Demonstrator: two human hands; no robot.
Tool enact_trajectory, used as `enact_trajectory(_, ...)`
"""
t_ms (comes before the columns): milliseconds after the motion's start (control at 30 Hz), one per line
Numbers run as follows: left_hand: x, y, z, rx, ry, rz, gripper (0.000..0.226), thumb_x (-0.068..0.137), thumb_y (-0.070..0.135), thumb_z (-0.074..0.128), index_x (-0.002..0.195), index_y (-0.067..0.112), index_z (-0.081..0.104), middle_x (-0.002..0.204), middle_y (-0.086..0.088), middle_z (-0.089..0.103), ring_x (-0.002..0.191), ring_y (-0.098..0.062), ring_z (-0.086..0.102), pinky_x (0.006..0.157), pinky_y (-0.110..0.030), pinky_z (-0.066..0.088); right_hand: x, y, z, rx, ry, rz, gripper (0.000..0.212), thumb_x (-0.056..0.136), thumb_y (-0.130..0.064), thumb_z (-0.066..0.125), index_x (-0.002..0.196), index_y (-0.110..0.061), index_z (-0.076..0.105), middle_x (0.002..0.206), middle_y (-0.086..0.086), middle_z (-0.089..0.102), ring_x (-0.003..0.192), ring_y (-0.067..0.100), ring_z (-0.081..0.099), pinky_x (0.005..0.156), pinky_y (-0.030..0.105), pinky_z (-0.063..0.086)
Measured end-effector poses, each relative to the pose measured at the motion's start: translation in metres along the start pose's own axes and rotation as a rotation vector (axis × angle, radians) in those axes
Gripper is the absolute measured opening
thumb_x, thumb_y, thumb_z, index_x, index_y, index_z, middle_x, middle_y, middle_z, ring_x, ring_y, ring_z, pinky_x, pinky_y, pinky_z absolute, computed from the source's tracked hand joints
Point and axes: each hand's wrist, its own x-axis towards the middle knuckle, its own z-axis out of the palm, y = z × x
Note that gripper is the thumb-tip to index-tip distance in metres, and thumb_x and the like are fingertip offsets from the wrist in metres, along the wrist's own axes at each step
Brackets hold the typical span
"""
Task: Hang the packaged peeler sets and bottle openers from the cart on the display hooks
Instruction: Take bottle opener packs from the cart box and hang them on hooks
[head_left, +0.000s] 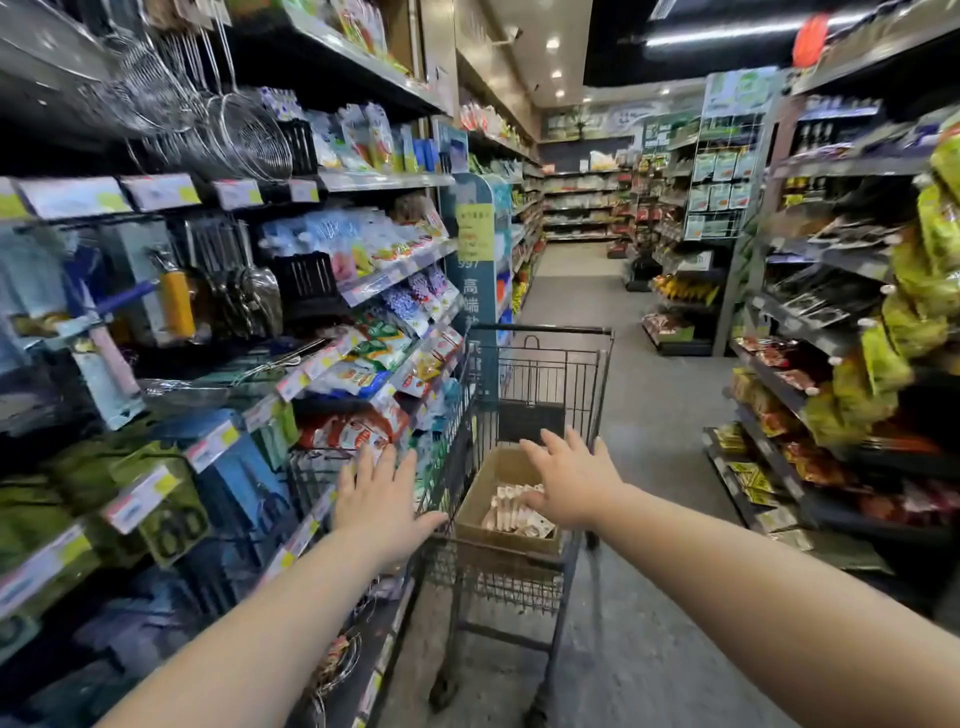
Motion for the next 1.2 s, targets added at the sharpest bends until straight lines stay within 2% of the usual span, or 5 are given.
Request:
enact_trajectory(167,0.054,0.06,0.019,-0.038,-0.051,0.04,0.092,0.084,0.07,0.04,0.151,0.022,-0.001,0.16,-0.006,-0.002,0.146,-0.03,-0.007,0.117,-0.051,0.0,0.031,0.068,0.018,0.013,0.006,0.039,0.075,0.086,-0.063,0.04,0.147,-0.029,0.012,0.157,0.006,0.014,0.144,0.034,0.006,0.111,0.06,0.006)
enact_trajectory(333,0.099,0.086,0.042,-0.037,-0.1,0.061,0.093,0.083,0.07,0.04,0.151,0.022,0.0,0.16,-0.006,0.001,0.146,-0.032,-0.007,0.116,-0.051,-0.001,0.062,0.108,0.039,0.033,-0.034,0.077,0.076,0.086,-0.063,0.04,0.148,-0.029,0.012,0.157,0.004,0.013,0.144,0.031,0.004,0.112,0.059,0.004)
enact_trajectory(633,0.206,0.102,0.104,-0.026,-0.188,0.108,0.091,0.084,0.068,0.04,0.151,0.02,0.0,0.16,-0.008,0.003,0.146,-0.033,-0.004,0.116,-0.051,0.0,0.143,0.153,0.095,0.052,-0.121,0.182,0.076,0.085,-0.061,0.043,0.147,-0.029,0.013,0.157,0.004,0.014,0.144,0.033,0.005,0.111,0.06,0.006)
enact_trajectory(900,0.331,0.094,0.154,-0.021,-0.225,0.21,0.095,0.081,0.07,0.043,0.151,0.02,0.002,0.16,-0.008,0.005,0.146,-0.032,-0.003,0.115,-0.049,-0.005,0.244,0.16,0.142,0.11,-0.196,0.252,0.074,0.087,-0.057,0.045,0.147,-0.029,0.013,0.156,0.005,0.016,0.144,0.032,0.008,0.112,0.059,0.008)
enact_trajectory(1200,0.406,0.112,0.217,-0.009,-0.4,0.265,0.094,0.081,0.069,0.043,0.151,0.022,0.0,0.16,-0.007,0.003,0.146,-0.031,-0.002,0.115,-0.048,-0.005,0.315,0.191,0.193,0.196,-0.358,0.316,0.075,0.088,-0.053,0.046,0.148,-0.028,0.009,0.157,0.004,0.014,0.144,0.031,0.006,0.113,0.058,0.008)
